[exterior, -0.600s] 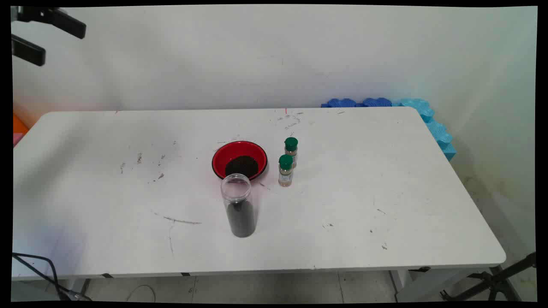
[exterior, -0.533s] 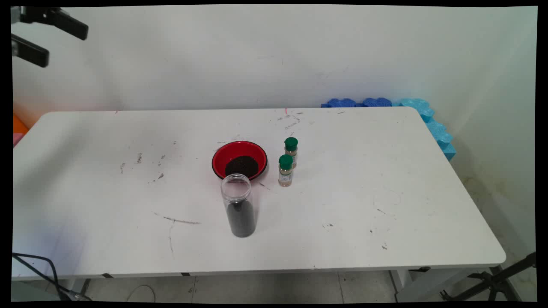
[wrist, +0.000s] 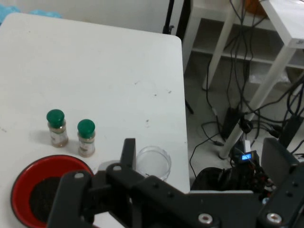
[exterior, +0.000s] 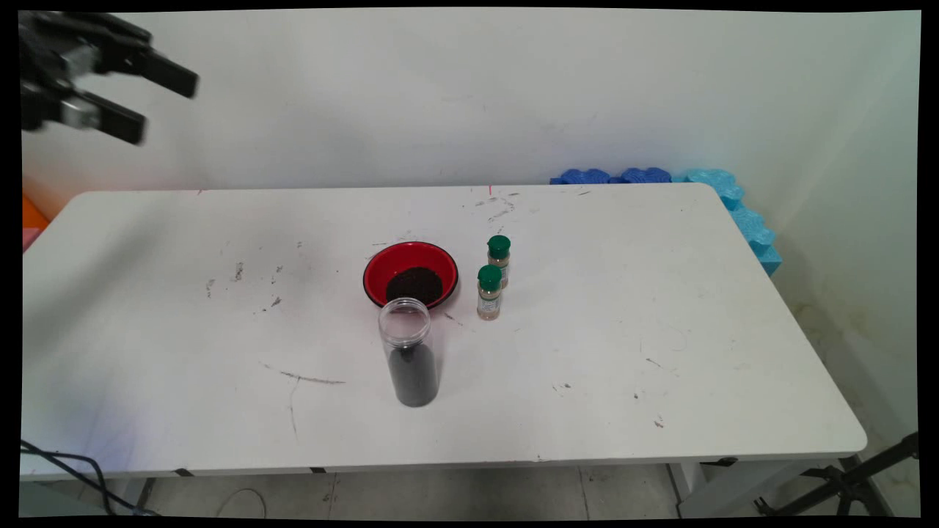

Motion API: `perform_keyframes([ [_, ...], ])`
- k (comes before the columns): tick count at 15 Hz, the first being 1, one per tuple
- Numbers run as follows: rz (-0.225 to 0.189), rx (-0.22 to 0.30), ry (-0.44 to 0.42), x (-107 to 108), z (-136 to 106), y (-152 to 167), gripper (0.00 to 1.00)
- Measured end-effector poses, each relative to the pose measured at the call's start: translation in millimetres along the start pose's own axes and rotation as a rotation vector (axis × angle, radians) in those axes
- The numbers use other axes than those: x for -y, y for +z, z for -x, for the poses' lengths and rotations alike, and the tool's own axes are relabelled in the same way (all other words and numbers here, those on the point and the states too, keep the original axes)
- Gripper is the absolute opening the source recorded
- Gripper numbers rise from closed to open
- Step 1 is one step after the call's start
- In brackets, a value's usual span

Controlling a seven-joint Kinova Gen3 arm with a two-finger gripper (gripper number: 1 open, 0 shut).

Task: Pick up the black seasoning powder from the table

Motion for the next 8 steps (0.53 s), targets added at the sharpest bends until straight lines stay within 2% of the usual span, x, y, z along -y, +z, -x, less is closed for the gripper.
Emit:
perform_keyframes([
  [8,-0.038,0.037,-0.02,-13.6,30.7,79.1,1.0],
])
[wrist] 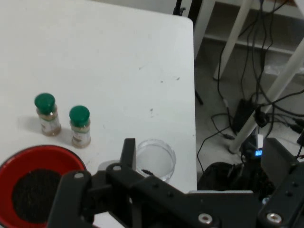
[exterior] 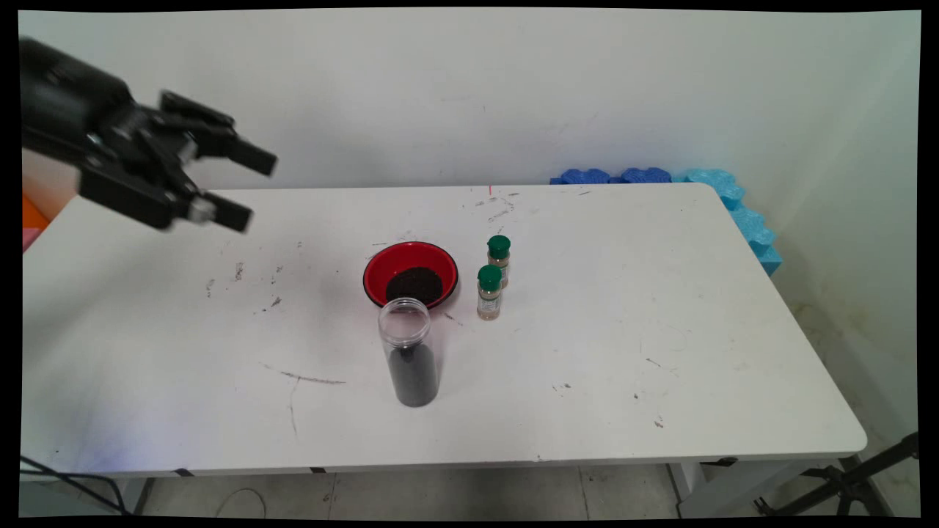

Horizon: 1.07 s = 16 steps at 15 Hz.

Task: Pick up the black seasoning powder from the table

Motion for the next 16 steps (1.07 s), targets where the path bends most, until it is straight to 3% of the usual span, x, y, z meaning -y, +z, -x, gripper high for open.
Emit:
perform_keyframes([
  [16,-0.028,0.097,0.015,3.1,84.6,92.3,1.0],
])
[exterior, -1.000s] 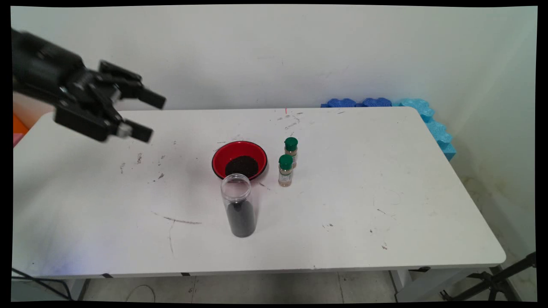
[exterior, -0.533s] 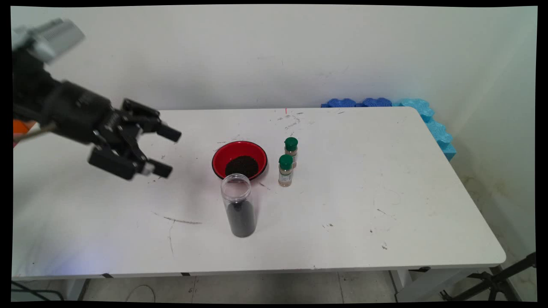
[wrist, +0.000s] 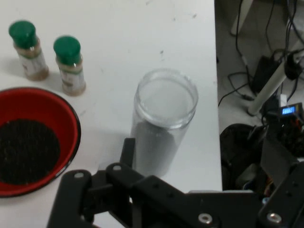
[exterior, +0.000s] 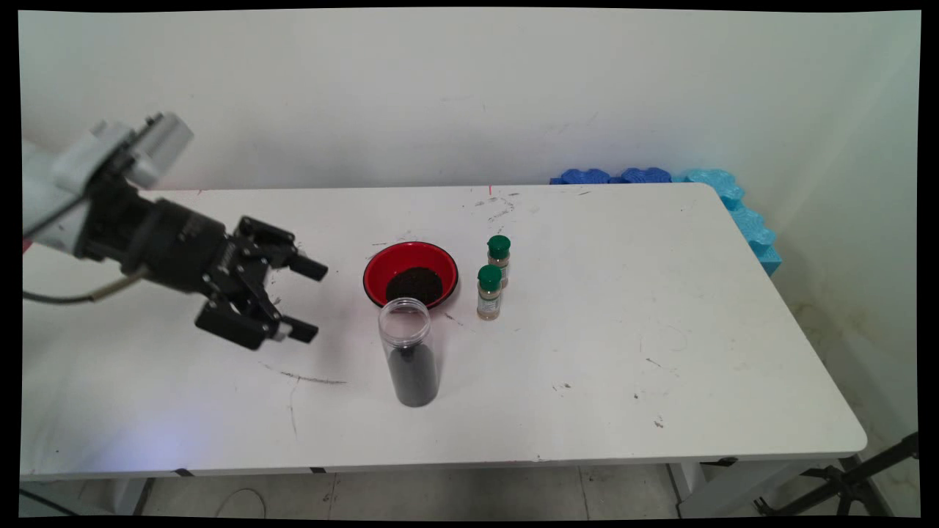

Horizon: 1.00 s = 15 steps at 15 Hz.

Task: Pick up the black seasoning powder from the table

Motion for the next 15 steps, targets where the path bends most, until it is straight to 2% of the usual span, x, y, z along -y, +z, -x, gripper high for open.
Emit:
perform_keyframes([
  [8,-0.008,0.01,0.009,6.7,28.0,41.4,1.0],
  [15,-0.014,0.003,0.009,9.7,34.6,81.9,1.0],
])
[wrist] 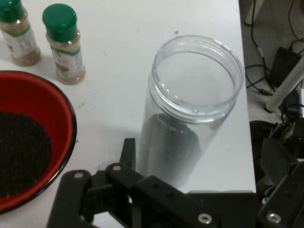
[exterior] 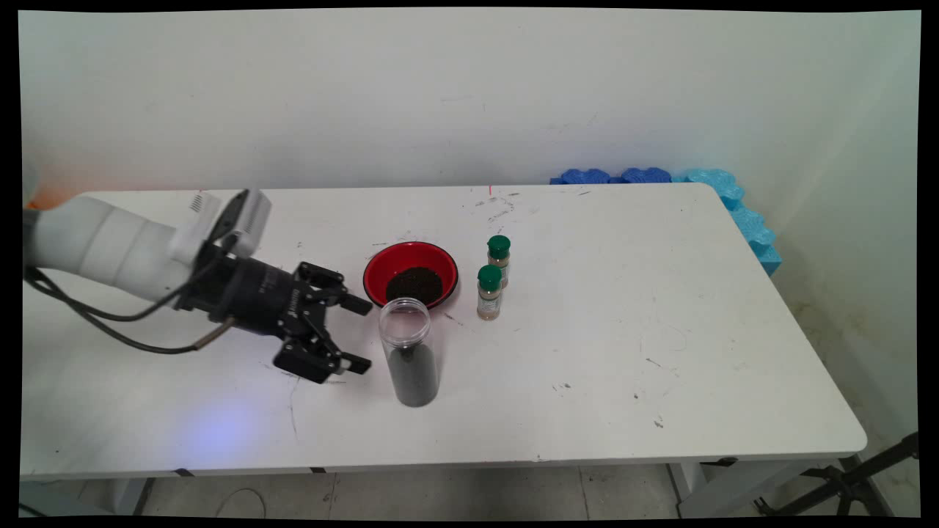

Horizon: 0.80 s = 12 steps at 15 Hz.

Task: Pick up the black seasoning powder from the table

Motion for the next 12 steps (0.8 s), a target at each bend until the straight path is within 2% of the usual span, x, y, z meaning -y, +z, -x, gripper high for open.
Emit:
perform_keyframes([
  [5,0.002,-0.005,-0.001,1.1,-0.9,26.8,1.0],
  [12,0.001,-0.002,0.007,3.9,-1.5,47.8,1.0],
])
